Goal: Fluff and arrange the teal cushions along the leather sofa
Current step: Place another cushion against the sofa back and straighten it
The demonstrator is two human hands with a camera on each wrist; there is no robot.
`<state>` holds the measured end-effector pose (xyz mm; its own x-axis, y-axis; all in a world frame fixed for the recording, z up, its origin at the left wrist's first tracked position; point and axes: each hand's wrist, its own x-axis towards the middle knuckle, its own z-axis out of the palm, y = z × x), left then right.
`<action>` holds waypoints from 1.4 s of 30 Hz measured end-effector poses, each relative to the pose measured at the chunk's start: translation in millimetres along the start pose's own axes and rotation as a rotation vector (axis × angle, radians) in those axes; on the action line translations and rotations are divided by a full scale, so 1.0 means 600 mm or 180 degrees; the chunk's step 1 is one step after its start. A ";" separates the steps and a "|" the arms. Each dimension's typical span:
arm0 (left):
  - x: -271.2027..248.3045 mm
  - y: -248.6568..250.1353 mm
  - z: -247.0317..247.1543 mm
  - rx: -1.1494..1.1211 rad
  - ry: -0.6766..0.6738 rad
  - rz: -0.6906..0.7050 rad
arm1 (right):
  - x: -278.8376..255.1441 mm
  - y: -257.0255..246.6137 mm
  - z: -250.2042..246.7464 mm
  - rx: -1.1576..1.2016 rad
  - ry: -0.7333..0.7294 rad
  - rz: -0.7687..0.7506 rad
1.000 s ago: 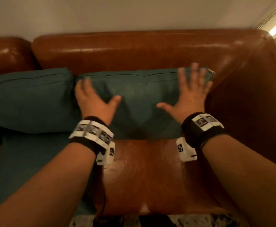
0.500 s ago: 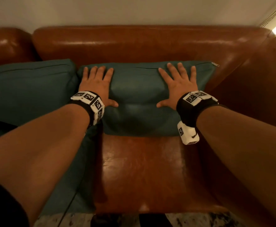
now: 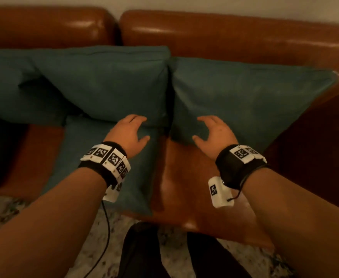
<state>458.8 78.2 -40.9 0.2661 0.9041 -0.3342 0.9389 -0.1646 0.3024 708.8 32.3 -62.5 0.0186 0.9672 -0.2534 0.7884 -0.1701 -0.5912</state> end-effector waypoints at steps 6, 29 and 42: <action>-0.097 -0.217 0.052 -0.0445 -0.0304 -0.1365 | -0.036 -0.087 0.168 0.0054 -0.1167 0.0582; -0.235 -0.575 0.000 -0.1871 -0.0821 -0.1745 | -0.171 -0.199 0.391 0.1580 -0.0768 0.2062; -0.292 -0.273 -0.134 -0.1113 0.0403 -0.0904 | -0.282 -0.118 0.104 0.1341 0.0120 0.1342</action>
<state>241.0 -21.7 40.0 -0.0399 0.9388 -0.3422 0.8349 0.2195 0.5048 611.4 -131.2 -25.7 0.3050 0.8046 -0.5095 0.3965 -0.5937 -0.7002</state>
